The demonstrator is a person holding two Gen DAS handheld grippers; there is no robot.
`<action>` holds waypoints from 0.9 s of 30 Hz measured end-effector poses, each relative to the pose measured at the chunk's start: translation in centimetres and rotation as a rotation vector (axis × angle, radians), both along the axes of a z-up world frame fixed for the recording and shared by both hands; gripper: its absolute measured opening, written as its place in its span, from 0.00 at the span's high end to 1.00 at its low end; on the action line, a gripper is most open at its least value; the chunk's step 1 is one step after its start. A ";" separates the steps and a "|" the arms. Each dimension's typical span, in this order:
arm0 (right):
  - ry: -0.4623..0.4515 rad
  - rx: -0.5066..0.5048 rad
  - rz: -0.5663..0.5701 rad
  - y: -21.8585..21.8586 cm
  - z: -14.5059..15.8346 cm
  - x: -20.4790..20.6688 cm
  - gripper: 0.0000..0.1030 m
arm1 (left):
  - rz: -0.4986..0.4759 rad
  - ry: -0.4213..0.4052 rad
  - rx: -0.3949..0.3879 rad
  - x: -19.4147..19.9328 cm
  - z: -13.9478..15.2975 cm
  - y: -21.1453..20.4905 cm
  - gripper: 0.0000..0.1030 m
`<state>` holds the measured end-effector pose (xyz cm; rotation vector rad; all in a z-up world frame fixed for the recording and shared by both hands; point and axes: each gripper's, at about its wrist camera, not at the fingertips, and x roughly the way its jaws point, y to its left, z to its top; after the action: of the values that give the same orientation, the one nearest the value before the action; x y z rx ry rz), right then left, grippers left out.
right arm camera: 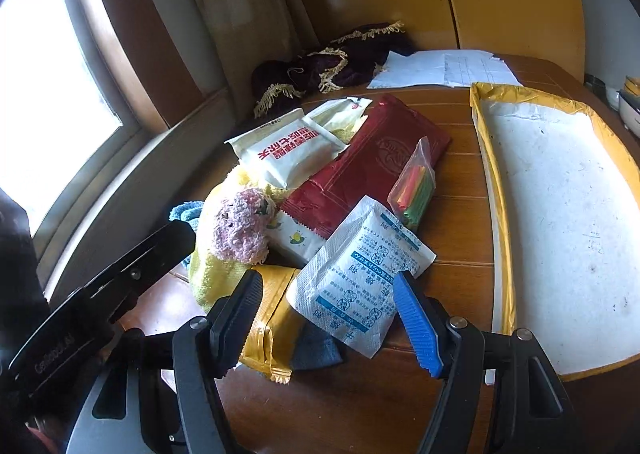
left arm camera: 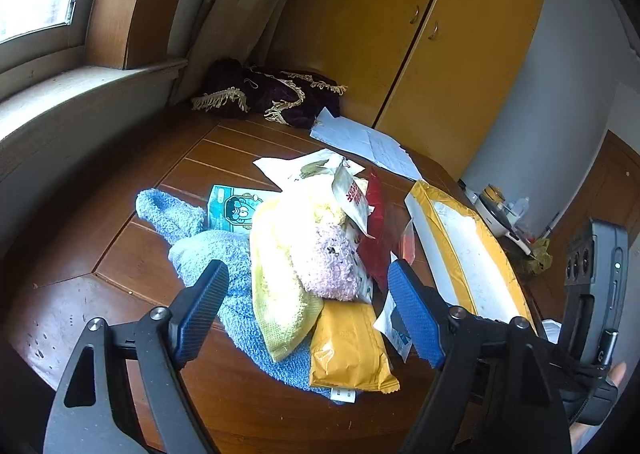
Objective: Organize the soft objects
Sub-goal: 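Lower the right tool onto the white blue-printed packet and close it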
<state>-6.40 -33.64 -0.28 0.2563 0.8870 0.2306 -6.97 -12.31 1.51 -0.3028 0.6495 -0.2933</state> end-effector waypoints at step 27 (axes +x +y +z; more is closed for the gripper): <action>-0.007 -0.166 -0.077 1.8 -1.6 0.2 0.62 | 0.034 0.020 -0.057 0.7 -0.6 0.2 0.28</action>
<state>-6.21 -31.87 -1.93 0.1348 0.8820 0.0859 -6.31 -12.07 0.91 -0.3709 0.6563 -0.2770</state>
